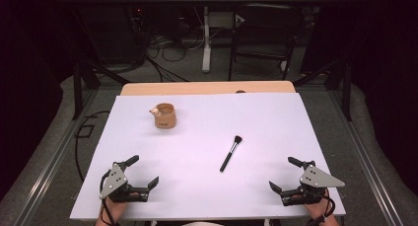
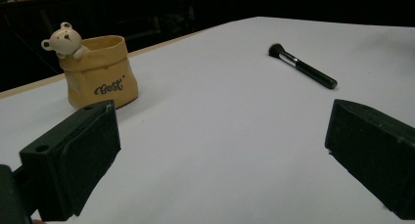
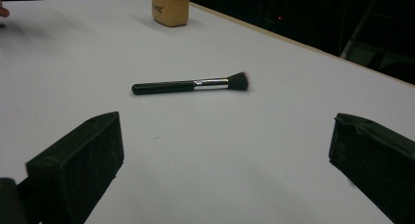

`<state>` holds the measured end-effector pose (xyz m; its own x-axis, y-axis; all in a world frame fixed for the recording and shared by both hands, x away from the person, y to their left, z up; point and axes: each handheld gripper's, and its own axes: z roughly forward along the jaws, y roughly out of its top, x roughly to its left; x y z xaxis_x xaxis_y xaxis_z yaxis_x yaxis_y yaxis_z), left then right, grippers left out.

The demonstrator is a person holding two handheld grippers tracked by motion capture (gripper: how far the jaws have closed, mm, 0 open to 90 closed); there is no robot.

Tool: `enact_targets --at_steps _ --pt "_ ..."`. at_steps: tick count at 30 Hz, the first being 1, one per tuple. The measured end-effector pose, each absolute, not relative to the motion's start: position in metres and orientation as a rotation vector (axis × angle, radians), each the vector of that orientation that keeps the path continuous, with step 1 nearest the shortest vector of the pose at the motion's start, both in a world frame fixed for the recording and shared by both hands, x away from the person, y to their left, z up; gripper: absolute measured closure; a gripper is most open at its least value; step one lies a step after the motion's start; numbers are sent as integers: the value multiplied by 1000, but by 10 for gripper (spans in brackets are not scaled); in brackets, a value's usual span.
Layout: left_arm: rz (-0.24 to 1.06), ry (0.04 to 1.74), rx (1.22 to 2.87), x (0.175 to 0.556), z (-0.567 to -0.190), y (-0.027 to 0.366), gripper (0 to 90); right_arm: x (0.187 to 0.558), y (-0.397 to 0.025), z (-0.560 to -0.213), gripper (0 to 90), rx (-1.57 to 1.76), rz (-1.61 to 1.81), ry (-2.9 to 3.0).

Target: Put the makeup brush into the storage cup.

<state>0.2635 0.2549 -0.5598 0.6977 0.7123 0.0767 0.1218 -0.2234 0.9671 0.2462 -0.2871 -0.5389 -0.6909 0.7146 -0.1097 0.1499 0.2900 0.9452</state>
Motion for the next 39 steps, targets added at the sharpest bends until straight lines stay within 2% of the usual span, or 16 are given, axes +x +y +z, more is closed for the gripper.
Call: enact_targets --at_steps 39 --pt "604 655 1758 272 -556 235 1 246 -286 -539 0 780 1397 2039"
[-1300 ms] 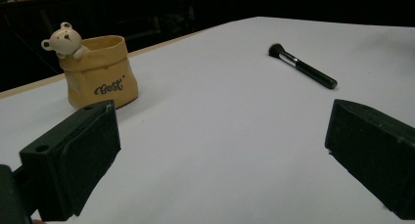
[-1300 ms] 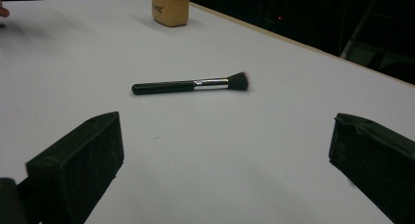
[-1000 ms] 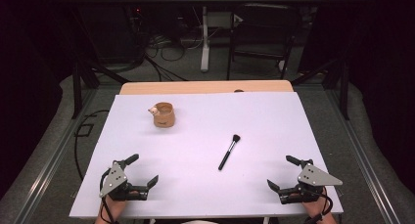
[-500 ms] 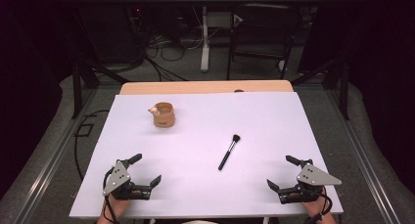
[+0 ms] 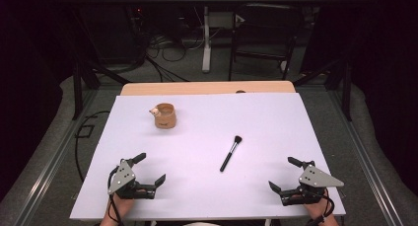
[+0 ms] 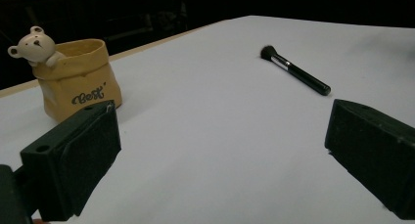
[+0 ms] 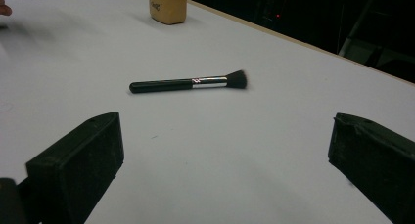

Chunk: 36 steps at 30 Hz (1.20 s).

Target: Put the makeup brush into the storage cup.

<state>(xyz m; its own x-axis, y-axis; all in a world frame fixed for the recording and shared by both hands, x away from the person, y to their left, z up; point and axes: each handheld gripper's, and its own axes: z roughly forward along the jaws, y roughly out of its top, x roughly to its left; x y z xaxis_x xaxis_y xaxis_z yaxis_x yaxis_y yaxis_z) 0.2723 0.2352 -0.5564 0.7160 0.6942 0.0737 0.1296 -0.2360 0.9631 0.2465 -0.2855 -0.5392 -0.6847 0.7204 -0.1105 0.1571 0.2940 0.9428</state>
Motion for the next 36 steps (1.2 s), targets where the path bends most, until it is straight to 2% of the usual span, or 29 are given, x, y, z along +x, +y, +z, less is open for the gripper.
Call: enact_targets --at_steps 9,36 --pt "596 678 1739 277 -554 230 1 247 -285 -540 0 781 1398 2039" --pt "535 552 1806 314 -533 162 1 246 -286 -539 0 782 1396 2045"
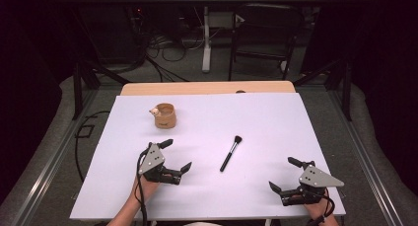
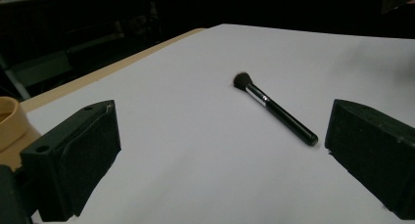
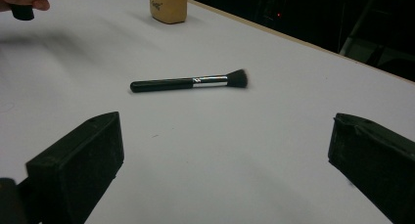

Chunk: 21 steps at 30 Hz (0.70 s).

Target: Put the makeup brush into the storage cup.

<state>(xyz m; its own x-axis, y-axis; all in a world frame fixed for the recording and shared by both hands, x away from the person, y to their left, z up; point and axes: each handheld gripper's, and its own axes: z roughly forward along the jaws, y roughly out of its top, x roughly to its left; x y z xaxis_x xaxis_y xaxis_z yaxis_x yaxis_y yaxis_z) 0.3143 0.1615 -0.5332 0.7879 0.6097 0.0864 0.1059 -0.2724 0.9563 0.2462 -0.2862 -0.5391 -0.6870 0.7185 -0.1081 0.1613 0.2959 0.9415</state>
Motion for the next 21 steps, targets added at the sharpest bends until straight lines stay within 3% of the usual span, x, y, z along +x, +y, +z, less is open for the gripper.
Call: enact_targets --at_steps 21 --pt "524 471 1893 340 -511 113 2 246 -286 -539 0 783 1398 2048"
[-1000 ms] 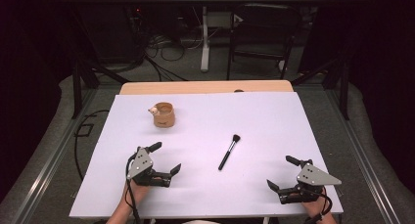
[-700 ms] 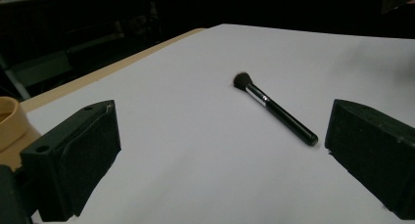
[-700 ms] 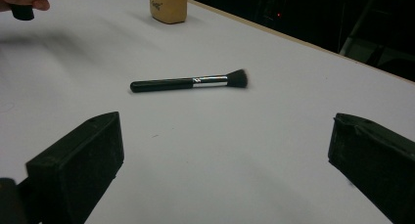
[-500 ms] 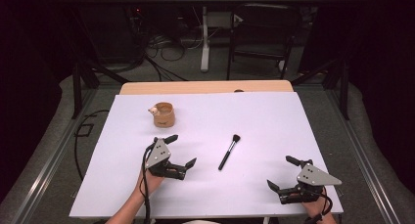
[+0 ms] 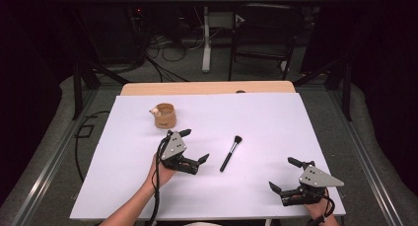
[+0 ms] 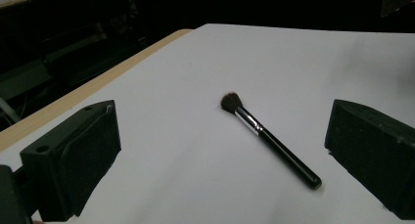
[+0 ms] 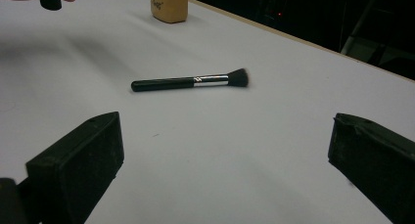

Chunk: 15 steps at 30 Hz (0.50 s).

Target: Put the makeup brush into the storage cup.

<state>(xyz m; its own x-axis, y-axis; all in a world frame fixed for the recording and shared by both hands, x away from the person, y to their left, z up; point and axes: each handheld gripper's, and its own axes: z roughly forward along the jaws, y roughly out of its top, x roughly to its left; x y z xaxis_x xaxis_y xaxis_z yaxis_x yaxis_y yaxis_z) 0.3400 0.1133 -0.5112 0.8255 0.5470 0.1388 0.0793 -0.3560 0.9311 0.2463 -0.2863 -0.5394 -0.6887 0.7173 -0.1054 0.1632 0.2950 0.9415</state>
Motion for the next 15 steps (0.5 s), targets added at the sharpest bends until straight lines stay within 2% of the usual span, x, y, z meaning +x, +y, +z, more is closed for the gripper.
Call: enact_targets --at_steps 15 --pt "513 469 1938 353 -503 86 3 246 -286 -539 0 783 1397 2051"
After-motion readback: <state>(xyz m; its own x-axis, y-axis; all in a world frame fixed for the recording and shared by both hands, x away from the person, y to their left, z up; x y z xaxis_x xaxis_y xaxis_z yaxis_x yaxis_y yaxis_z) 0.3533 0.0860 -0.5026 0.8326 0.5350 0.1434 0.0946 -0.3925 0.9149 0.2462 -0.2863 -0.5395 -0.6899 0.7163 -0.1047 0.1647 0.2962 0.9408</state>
